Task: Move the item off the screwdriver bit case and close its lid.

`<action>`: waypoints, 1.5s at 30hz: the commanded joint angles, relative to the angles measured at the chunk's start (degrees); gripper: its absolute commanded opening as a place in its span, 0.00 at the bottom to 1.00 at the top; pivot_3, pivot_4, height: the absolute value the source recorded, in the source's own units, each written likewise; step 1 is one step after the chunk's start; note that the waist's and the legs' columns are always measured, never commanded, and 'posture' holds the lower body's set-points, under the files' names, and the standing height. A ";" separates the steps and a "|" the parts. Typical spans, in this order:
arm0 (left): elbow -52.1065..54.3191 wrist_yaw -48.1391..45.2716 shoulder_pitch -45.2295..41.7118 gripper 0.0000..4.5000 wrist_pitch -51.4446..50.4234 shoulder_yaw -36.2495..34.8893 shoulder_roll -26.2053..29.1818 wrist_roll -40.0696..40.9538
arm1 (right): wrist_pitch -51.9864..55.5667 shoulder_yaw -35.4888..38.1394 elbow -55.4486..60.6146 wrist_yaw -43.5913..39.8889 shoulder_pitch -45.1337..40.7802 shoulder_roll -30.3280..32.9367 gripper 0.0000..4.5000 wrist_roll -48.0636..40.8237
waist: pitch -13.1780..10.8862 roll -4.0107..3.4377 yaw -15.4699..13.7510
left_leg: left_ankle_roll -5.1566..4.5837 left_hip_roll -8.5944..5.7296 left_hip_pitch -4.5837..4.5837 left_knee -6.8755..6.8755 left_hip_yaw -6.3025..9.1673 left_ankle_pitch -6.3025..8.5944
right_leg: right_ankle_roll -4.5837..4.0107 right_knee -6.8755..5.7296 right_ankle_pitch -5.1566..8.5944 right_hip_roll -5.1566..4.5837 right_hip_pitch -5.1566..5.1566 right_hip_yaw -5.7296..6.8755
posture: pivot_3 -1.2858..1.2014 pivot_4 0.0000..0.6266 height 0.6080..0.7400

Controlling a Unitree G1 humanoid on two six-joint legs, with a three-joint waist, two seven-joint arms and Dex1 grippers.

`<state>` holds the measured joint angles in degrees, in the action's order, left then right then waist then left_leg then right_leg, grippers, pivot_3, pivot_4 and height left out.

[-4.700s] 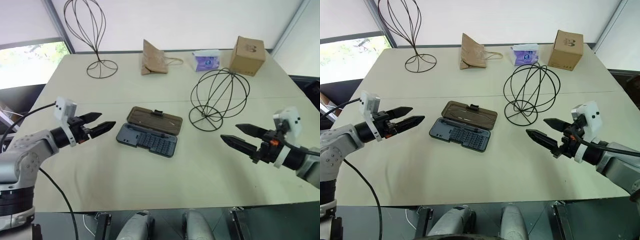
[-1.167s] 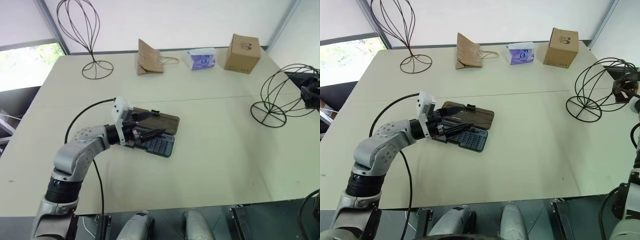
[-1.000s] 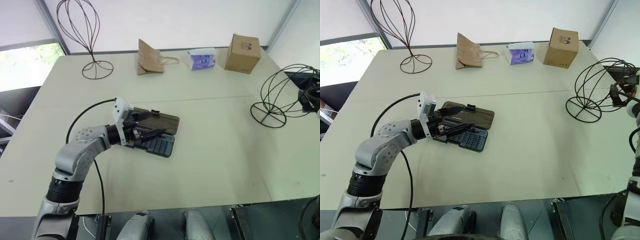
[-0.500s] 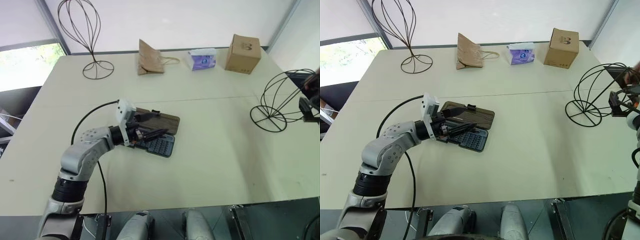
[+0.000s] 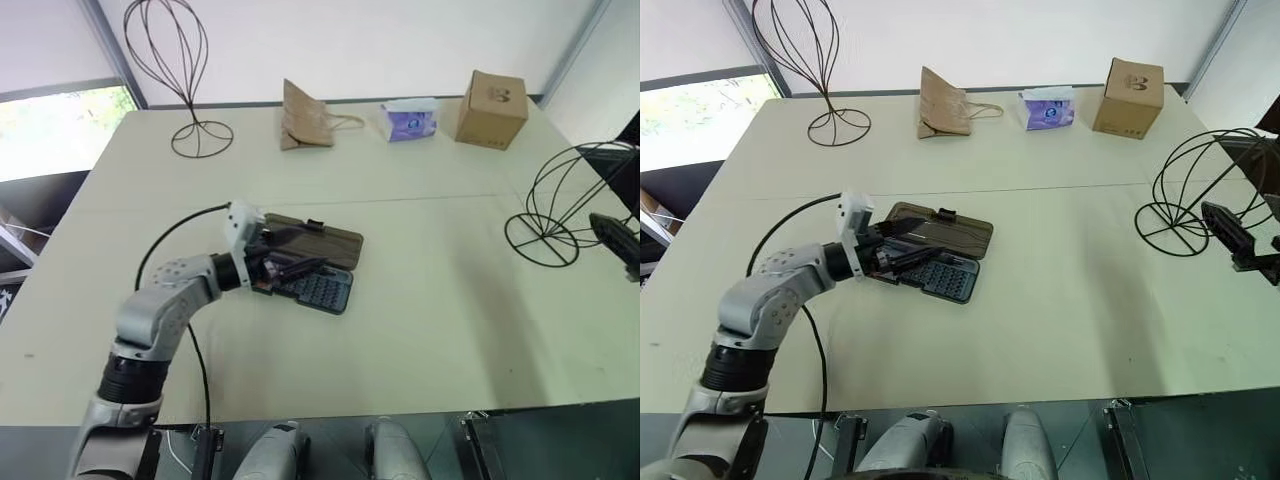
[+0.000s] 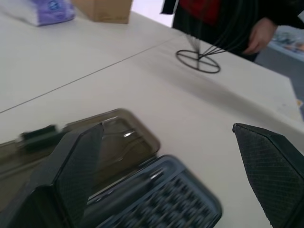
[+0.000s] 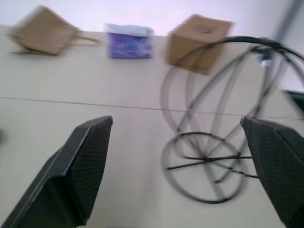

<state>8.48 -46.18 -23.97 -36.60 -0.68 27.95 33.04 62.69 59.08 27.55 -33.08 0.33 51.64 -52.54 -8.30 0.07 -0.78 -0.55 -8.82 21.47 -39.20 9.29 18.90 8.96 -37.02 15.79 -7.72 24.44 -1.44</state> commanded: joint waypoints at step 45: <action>5.32 -8.27 7.88 1.00 -10.76 -17.26 21.82 8.39 | -37.84 -79.14 -70.88 -14.56 -60.06 -29.65 0.99 45.43 | -0.08 0.08 3.33 | 0.01 0.04 0.07 0.14 0.17 0.00 | -0.02 -0.08 -0.01 0.03 0.19 0.22 | 0.52 0.24 1.00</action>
<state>12.19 -54.67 -16.07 -47.39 -16.29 48.92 40.63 27.00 -20.05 -41.24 -46.62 -57.83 22.40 -8.96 -8.39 0.14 2.55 -0.54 -8.78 21.53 -39.05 9.46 18.91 8.94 -37.10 15.79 -7.70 24.64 -1.22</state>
